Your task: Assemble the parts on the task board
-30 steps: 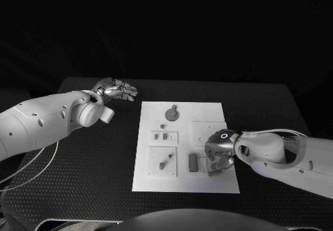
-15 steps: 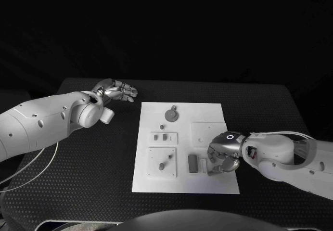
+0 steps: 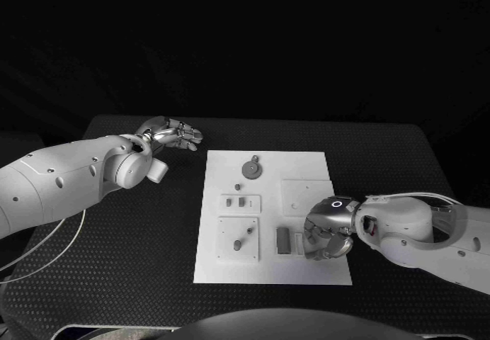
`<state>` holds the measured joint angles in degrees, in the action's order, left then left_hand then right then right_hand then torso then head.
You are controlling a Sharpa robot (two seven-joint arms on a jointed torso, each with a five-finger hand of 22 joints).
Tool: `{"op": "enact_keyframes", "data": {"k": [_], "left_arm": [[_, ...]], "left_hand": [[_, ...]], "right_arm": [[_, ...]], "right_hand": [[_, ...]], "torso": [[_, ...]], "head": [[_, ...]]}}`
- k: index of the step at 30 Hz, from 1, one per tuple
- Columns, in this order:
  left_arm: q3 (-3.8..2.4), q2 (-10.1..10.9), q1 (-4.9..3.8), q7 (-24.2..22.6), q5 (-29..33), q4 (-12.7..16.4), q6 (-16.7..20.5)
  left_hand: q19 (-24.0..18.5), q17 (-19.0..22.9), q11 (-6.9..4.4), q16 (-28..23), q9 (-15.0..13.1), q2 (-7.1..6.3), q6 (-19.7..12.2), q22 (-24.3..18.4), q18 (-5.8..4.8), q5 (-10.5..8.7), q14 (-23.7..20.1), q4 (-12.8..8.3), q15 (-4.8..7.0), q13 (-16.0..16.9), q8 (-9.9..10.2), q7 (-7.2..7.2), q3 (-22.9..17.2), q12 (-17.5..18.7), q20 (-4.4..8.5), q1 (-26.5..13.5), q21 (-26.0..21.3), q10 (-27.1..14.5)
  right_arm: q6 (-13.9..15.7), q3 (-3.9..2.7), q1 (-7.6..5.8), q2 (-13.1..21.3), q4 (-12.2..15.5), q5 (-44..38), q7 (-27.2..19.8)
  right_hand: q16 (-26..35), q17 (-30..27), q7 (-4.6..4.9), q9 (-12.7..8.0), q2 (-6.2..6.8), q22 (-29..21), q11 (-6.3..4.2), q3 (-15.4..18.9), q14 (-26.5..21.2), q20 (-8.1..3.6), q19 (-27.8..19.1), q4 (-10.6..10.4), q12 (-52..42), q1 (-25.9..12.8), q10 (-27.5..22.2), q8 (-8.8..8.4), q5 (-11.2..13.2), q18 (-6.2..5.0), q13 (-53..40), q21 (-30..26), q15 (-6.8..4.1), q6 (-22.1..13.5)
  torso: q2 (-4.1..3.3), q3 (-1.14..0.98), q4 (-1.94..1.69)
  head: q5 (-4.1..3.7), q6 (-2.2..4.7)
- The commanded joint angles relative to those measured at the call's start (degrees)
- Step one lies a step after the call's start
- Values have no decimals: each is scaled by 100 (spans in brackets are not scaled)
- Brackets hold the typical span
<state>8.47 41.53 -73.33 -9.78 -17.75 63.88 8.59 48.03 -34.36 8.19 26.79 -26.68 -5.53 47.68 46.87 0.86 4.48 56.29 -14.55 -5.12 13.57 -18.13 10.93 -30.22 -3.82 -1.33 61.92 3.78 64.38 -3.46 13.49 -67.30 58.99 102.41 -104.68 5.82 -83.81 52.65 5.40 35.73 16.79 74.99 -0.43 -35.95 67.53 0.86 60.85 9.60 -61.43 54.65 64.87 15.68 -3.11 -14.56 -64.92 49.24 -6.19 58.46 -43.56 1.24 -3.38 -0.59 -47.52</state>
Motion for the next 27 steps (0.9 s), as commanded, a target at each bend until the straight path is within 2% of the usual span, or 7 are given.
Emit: {"op": "enact_keyframes", "data": {"k": [1,4,12,18,27], "left_arm": [[-1,-7,-4,-25,31,5,-99],[-1,-8,-3,-22,31,4,-110],[0,-5,-3,-18,31,2,-130],[1,3,-3,-16,31,1,-135],[1,3,-3,-18,31,3,-135]], "left_hand": [[-6,-6,4,-19,6,-20,-46,-6,-86,-27,43,36,-8,-10,-21,-4,9,-20,-6,-59,19,-45],[-6,-7,4,-21,6,-21,-46,-7,-86,-27,43,36,-8,-10,-21,-4,10,-21,-6,-60,19,-45],[-7,-11,4,-24,7,-22,-47,-7,-86,-28,43,38,-9,-10,-22,-4,11,-21,-6,-61,19,-45],[-8,-13,4,-26,7,-22,-46,-8,-86,-28,44,39,-9,-10,-22,-4,11,-22,-6,-61,18,-44],[-9,-18,3,-30,7,-22,-46,-9,-86,-29,45,41,-9,-10,-23,-4,11,-23,-6,-60,18,-43]], "right_arm": [[-151,2,5,-38,-30,-496,11],[-163,3,6,-67,-58,-619,18],[-180,7,64,-218,-153,-774,25],[-289,23,128,-275,-207,-809,43],[-304,29,154,-301,-244,-858,156]], "right_hand": [[42,1,52,-2,-2,92,11,-12,-77,8,-91,205,29,226,-90,-13,24,-44,-13,-50,10,-79],[61,3,48,18,-15,96,10,-22,-150,53,-152,369,28,361,-137,23,25,-44,-20,-74,17,-46],[55,8,12,87,-29,98,-19,-29,-196,103,-172,450,12,409,-158,131,25,-44,-25,-82,8,75],[30,7,-44,169,-62,98,-71,-50,-168,105,-138,381,-15,360,-109,239,25,-44,-18,-66,-15,196],[15,-6,-69,221,-57,96,-97,-52,-129,88,-102,187,-18,187,-60,278,24,-44,7,-53,-36,218]], "torso": [[-2,3,-3],[-4,0,-6],[-4,2,-5],[-1,1,-9],[-1,6,-5]], "head": [[-5,-3],[-3,-10],[-8,-24],[-10,-43],[-26,-35]]}}
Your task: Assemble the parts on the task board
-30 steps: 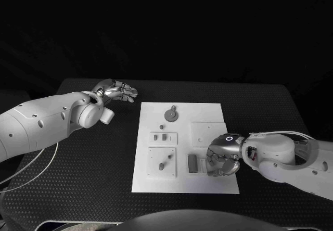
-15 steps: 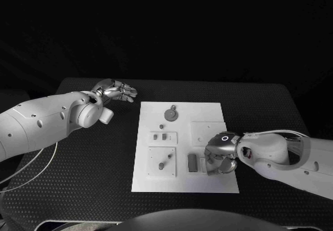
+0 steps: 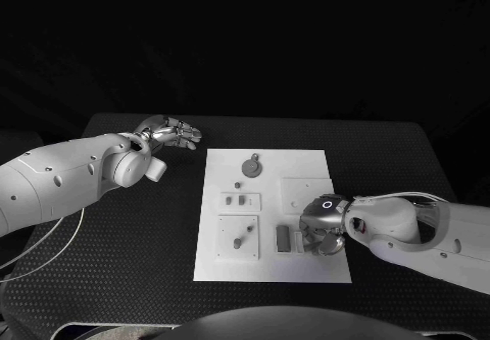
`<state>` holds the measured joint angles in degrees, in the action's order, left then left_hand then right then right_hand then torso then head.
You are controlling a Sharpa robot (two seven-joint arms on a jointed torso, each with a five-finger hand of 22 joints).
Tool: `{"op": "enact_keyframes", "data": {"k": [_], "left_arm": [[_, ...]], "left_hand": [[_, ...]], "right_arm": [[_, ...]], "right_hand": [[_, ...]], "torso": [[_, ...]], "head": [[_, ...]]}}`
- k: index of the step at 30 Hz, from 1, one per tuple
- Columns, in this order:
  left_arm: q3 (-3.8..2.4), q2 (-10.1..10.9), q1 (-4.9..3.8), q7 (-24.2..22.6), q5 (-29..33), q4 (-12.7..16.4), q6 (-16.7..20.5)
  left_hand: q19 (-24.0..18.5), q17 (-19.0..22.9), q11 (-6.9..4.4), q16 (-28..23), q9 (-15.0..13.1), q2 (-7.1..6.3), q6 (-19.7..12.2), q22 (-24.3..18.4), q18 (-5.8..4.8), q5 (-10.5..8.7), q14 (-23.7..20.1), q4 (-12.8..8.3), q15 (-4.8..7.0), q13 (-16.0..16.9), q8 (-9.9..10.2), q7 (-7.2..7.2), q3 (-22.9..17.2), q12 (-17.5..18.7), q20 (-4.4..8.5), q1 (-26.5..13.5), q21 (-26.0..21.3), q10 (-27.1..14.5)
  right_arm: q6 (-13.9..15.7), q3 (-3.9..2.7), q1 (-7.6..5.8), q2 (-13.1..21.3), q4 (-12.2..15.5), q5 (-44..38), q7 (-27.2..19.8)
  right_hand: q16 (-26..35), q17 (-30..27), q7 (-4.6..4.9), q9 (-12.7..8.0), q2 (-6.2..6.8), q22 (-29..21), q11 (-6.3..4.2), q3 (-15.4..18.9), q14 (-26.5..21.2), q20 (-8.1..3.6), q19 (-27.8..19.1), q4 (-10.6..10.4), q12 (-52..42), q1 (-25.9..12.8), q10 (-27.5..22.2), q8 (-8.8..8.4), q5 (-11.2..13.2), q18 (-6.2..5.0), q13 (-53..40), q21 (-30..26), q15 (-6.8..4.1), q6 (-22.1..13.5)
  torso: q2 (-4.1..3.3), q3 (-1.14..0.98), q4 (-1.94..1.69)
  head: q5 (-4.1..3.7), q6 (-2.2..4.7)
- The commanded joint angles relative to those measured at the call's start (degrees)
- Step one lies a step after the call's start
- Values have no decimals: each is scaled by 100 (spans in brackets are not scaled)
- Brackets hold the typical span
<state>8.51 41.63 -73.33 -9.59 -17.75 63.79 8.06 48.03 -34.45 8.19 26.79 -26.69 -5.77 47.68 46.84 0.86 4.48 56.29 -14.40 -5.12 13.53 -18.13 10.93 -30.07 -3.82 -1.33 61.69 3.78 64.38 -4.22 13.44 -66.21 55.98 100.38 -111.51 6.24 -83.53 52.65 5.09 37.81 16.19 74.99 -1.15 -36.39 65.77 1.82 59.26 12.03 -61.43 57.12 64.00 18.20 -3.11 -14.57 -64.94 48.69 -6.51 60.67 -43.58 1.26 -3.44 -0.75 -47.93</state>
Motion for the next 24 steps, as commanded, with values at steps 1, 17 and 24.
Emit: {"op": "enact_keyframes", "data": {"k": [1,17,24], "left_arm": [[-3,-8,-3,-35,31,11,-78],[-3,9,-3,-37,31,20,-72],[-3,16,-4,-34,31,23,-66]], "left_hand": [[-9,-8,3,-30,8,2,-46,-7,-86,-29,45,26,-9,-5,-23,-4,-4,-23,-7,-37,18,-43],[-11,-16,4,-37,9,7,-46,-9,-86,-28,46,33,-9,-6,-25,-4,-4,-23,-8,-40,18,-45],[-12,-19,3,-39,10,7,-46,-10,-86,-28,47,34,-9,-6,-25,-4,-5,-23,-8,-40,18,-45]], "right_arm": [[-187,34,45,1,-47,-206,158],[-343,34,44,-61,-168,-672,465],[-470,33,43,-37,-202,-755,676]], "right_hand": [[-16,-8,-41,18,0,95,-28,-15,53,-12,62,-87,-18,-77,33,29,25,-43,13,3,-6,-2],[-40,-44,-66,-85,-1211,115,-55,72,118,-68,22,-563,20,-748,146,-42,21,-43,99,36,6,56],[-56,-62,-87,-179,-1571,106,-77,65,163,-81,33,-108,23,-959,206,-65,23,-43,122,82,35,156]], "torso": [[1,4,1],[1,0,2],[1,0,-2]], "head": [[-9,10],[-29,25],[-36,14]]}}
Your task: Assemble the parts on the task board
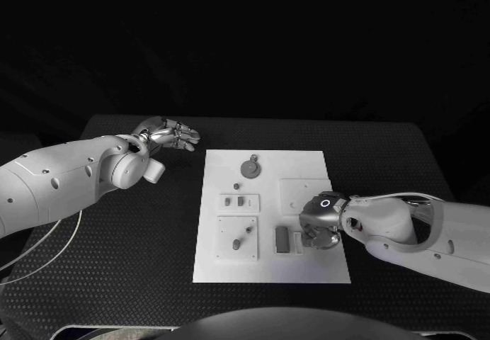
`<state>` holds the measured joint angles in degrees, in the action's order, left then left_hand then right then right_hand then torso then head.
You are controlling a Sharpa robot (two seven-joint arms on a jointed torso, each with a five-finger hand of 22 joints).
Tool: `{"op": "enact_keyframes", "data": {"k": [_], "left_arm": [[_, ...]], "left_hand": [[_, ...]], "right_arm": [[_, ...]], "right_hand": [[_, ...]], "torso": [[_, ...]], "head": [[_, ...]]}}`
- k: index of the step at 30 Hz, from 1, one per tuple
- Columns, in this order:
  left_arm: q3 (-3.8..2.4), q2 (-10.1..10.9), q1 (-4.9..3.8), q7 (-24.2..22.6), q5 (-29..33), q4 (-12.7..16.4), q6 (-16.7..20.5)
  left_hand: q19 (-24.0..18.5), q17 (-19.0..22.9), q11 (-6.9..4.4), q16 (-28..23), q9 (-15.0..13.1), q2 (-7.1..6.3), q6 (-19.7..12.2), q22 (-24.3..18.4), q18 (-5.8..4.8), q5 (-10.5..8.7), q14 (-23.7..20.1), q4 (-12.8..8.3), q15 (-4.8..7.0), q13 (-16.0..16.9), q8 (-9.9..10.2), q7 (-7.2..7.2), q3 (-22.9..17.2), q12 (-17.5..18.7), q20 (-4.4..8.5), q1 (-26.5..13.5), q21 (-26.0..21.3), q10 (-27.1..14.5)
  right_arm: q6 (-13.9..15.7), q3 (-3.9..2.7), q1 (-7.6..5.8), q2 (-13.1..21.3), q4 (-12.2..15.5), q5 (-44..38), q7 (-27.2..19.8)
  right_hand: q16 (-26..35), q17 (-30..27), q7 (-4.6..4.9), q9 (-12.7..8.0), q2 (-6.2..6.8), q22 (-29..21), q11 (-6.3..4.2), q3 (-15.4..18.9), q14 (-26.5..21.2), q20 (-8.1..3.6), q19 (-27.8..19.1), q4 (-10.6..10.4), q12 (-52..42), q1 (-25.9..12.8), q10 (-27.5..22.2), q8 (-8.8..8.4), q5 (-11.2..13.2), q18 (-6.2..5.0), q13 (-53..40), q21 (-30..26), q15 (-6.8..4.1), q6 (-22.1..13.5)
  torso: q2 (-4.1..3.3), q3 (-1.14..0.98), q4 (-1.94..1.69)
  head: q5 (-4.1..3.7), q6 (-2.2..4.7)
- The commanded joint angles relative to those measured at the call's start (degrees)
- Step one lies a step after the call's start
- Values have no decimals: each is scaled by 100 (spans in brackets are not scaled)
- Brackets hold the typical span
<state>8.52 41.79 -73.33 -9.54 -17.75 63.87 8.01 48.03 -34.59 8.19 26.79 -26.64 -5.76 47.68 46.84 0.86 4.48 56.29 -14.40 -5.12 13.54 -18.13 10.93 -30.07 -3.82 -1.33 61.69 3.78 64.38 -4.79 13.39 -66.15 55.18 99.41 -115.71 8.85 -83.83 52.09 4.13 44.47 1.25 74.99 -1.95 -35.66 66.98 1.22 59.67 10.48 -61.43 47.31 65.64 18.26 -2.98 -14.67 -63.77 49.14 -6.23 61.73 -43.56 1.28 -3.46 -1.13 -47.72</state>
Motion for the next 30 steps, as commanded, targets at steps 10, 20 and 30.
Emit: {"op": "enact_keyframes", "data": {"k": [10,20,30], "left_arm": [[-2,10,-4,-32,31,21,-58],[-1,5,-4,-33,31,31,-56],[0,10,-4,-29,31,48,-48]], "left_hand": [[-15,-10,4,-43,6,4,-46,-12,-86,-28,48,35,-9,-8,-26,-4,-4,-23,-9,-39,16,-46],[-21,-15,4,-47,6,4,-47,-15,-86,-27,49,36,-8,-8,-26,-4,-5,-23,-11,-39,14,-48],[-24,-20,4,-51,7,5,-48,-17,-86,-27,51,38,-8,-9,-26,-4,-6,-22,-13,-38,13,-49]], "right_arm": [[-716,37,36,80,-135,-313,580],[-1003,37,36,86,-113,295,736],[-1156,36,35,104,-217,1359,932]], "right_hand": [[-13,-20,17,-905,175,92,10,-25,39,-19,1,78,45,-244,33,-105,10,-33,20,28,13,52],[-13,-19,32,-938,174,98,24,-94,16,-29,-12,248,68,-256,-3,-133,11,-33,27,25,1,15],[-34,-7,57,-975,-120,113,44,-177,-16,-35,-39,643,152,-71,-32,-168,9,-33,102,53,-35,-72]], "torso": [[-4,-7,3],[-4,-7,-5],[0,5,-3]], "head": [[-7,-4],[-18,-7],[-25,-10]]}}
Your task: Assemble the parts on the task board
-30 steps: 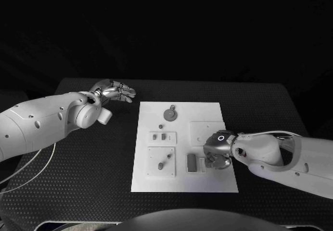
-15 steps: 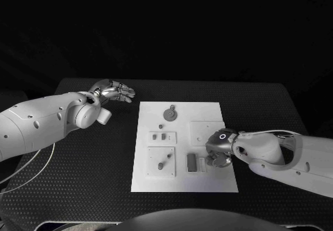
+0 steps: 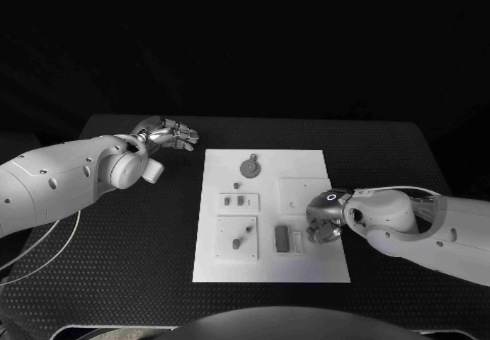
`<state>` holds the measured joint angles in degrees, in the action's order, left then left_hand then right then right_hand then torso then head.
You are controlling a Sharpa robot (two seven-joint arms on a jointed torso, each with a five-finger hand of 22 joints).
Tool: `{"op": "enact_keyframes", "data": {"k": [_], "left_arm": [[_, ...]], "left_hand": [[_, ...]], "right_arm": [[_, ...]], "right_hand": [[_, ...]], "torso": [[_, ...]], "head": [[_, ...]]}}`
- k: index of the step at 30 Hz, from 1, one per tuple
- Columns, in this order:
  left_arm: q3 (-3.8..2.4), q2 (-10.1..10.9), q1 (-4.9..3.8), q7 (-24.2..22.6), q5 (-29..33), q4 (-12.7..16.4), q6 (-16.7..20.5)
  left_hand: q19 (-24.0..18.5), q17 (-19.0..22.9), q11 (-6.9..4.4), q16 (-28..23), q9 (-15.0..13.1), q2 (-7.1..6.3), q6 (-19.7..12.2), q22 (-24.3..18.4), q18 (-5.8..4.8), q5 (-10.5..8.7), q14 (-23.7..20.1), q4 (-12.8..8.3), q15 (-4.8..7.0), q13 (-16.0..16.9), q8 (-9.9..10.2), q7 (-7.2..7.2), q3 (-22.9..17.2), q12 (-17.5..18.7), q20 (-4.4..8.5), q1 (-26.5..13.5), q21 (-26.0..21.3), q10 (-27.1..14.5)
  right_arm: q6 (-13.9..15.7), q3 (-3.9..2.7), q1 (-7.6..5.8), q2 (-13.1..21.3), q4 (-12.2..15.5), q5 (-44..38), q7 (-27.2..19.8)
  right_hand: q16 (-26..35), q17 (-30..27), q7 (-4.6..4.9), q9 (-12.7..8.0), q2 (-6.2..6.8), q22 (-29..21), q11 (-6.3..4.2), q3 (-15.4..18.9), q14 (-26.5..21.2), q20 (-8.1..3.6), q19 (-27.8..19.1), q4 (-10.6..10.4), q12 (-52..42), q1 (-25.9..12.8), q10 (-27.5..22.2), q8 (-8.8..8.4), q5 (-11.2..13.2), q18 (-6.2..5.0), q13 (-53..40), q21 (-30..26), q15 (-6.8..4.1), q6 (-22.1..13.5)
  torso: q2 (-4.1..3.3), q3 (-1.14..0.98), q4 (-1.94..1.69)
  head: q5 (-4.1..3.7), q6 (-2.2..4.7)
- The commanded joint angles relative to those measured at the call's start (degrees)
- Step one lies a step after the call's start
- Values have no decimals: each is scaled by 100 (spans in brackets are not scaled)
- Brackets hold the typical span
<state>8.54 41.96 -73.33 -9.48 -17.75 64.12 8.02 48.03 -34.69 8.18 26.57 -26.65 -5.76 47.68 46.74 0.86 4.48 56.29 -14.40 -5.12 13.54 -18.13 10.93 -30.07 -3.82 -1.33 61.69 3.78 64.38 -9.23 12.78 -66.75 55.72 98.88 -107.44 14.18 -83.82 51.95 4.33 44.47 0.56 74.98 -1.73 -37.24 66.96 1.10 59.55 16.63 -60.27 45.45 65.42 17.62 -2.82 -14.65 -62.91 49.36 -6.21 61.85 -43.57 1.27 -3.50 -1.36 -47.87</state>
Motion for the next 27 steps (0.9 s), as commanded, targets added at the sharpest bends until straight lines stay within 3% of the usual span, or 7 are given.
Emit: {"op": "enact_keyframes", "data": {"k": [1,9,21,27], "left_arm": [[-2,-7,-4,-34,31,25,-45],[-2,-8,-4,-38,31,36,-41],[-2,13,-5,-30,31,51,-17],[-2,16,-5,-35,31,50,-4]], "left_hand": [[-25,-10,4,-29,8,5,-48,-8,-86,-27,51,38,-8,-10,-26,-4,-6,-23,-13,-37,12,-49],[-27,-13,4,-31,8,5,-48,-9,-86,-26,53,38,-8,-10,-27,-4,-7,-23,-14,-36,12,-49],[-28,-19,4,-36,9,3,-47,-11,-86,-26,55,39,-7,-9,-28,-4,-7,-25,-15,-34,13,-46],[-29,-22,3,-38,9,2,-46,-12,-86,-26,56,39,-7,-9,-29,-5,-7,-26,-15,-34,13,-45]], "right_arm": [[-663,98,96,50,-181,729,419],[-323,97,95,-4,-164,1221,642],[961,96,52,86,15,2690,1330],[1375,96,-21,179,154,3423,1372]], "right_hand": [[-39,10,39,-975,-46,116,24,-25,-23,-26,-39,31,47,211,-9,-104,-8,-35,30,40,-43,-97],[-57,17,33,-959,-11,115,18,7,-44,-23,-80,35,52,628,-7,-81,-8,-35,59,83,-54,-120],[-88,16,2,-938,-48,108,-13,70,12,-26,-28,31,14,701,62,-28,-8,-35,62,128,-69,-50],[-100,12,-16,-932,-33,104,-31,90,49,-39,4,31,-4,718,100,-5,-8,-35,64,147,-84,-13]], "torso": [[0,7,2],[3,8,1],[3,7,0],[1,3,9]], "head": [[-3,9],[-4,15],[2,11],[6,5]]}}
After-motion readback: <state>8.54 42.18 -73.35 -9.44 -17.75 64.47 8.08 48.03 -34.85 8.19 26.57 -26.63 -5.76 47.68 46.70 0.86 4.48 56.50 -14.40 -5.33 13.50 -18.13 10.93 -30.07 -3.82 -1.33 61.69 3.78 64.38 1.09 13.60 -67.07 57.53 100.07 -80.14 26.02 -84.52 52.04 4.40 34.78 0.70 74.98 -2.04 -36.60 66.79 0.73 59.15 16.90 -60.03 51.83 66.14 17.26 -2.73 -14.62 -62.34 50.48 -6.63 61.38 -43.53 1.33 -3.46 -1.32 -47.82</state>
